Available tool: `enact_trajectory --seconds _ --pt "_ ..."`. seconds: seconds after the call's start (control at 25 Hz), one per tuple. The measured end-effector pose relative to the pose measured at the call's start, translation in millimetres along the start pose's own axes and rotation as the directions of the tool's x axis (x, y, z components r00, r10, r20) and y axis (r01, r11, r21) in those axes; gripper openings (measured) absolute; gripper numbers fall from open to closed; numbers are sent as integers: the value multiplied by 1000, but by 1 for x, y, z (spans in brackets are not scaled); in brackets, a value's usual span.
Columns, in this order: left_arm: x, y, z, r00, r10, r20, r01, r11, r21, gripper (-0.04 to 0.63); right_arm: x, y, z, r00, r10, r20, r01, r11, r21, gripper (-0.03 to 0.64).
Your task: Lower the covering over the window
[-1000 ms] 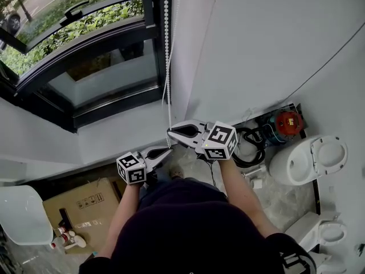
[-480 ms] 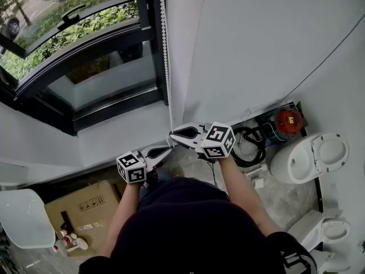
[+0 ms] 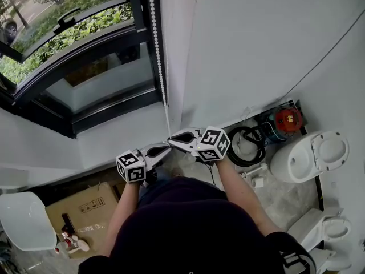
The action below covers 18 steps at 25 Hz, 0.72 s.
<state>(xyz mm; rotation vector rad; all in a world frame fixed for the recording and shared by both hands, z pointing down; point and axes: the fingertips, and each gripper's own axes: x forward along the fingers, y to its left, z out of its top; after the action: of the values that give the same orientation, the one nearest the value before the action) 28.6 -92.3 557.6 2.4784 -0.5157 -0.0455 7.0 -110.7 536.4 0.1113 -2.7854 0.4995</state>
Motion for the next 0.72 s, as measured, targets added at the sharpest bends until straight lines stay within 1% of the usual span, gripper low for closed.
enact_trajectory --seconds 0.2,0.48,0.52,0.6,0.64,0.72 --pt "1 3 0 1000 11 -22 -11 1000 24 14 0 -2 -1 1000 -3 5 3 1000 10 12" --pt "-9 17 -4 996 84 -32 -84 996 -2 17 2 -5 -1 1000 -7 9 7 1000 12 12" --pt "-11 19 -5 995 98 -30 -98 995 -4 26 2 -5 -1 1000 -6 10 6 1000 13 12" --pt "-15 23 -6 992 124 -33 -124 992 -10 107 4 -6 -1 1000 -4 13 4 1000 13 12" --pt "-16 26 -6 990 140 -36 -140 990 -12 127 4 -5 -1 1000 -3 14 3 1000 12 12" --pt "-21 31 -6 984 177 -35 -177 984 -14 145 6 -4 -1 1000 0 14 0 1000 11 12"
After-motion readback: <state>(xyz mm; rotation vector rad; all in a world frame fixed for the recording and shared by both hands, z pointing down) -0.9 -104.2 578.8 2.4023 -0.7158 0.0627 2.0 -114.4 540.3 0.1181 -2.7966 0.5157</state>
